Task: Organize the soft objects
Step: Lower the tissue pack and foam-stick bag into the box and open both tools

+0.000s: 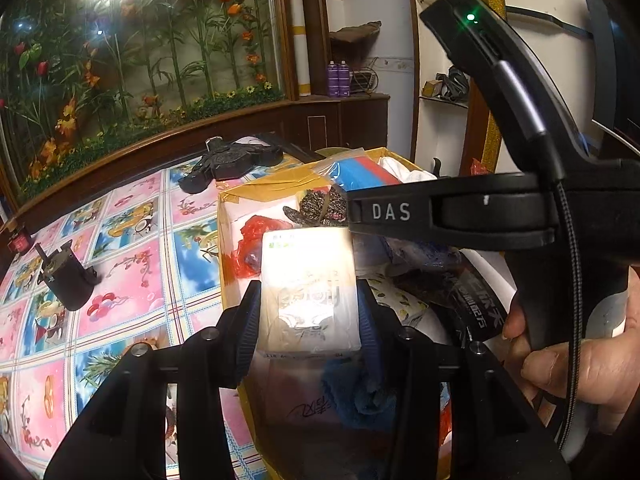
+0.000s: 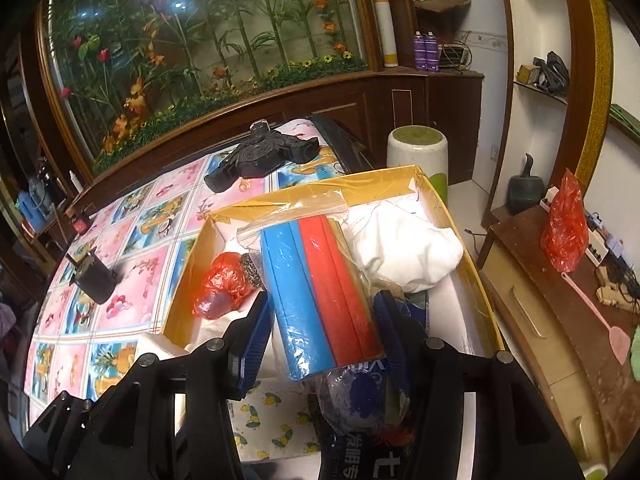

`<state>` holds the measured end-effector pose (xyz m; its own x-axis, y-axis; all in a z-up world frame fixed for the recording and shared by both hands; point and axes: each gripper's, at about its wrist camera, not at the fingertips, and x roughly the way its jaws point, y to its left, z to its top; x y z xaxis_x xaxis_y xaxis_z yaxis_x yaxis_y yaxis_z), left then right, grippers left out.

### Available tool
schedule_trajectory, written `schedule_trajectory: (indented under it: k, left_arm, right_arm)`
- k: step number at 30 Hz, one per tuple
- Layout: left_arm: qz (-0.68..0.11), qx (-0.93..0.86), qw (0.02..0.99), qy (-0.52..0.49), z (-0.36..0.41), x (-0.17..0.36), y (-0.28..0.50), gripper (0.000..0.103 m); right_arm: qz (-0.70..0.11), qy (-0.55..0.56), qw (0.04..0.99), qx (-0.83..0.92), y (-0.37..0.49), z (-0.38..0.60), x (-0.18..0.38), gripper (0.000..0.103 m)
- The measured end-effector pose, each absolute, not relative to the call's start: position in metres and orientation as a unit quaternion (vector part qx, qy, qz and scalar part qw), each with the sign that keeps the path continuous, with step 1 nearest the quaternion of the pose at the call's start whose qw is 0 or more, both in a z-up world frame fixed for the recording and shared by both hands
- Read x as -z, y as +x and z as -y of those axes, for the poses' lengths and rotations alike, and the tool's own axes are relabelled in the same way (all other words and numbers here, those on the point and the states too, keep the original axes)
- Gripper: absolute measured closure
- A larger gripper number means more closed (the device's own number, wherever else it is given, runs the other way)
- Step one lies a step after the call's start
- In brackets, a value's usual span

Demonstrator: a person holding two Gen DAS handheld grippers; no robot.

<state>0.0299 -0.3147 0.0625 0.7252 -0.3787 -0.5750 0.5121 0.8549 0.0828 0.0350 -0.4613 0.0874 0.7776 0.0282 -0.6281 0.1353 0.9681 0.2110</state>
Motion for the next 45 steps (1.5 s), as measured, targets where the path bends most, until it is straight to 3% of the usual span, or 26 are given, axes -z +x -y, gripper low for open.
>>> schedule_trajectory:
  k: [45]
  left_arm:
    - [-0.253, 0.226, 0.929, 0.144, 0.315, -0.055, 0.027, 0.059]
  right_arm:
    - [-0.346, 0.030, 0.937, 0.049, 0.052, 0.431, -0.071, 0.049]
